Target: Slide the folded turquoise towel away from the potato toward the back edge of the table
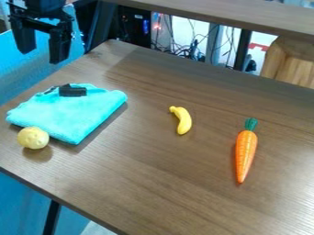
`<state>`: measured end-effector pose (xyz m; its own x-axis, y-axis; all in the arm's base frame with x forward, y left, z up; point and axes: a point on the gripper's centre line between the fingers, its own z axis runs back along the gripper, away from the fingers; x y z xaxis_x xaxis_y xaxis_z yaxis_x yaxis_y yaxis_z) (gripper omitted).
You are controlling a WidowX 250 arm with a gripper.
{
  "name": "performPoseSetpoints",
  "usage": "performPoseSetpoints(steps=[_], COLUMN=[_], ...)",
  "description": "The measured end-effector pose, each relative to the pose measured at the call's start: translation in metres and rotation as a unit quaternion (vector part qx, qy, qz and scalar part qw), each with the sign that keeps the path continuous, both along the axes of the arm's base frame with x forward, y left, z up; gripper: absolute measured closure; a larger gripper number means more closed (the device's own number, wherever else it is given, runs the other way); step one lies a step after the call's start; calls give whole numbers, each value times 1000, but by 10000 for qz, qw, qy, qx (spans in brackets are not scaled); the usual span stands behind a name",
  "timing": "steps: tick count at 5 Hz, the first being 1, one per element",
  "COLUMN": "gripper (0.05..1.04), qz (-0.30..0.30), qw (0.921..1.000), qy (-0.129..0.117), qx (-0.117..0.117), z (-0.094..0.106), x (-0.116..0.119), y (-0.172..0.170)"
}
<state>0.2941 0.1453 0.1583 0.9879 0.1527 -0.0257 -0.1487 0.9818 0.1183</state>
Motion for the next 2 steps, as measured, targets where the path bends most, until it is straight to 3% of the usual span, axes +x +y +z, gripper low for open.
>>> performPoseSetpoints(steps=[1, 2], gripper=[83, 83], qz=[-1, -174], qw=[9998, 9988], qy=[170, 457], qx=[-72, 40], z=[-12, -41], x=[0, 7], y=[0, 10])
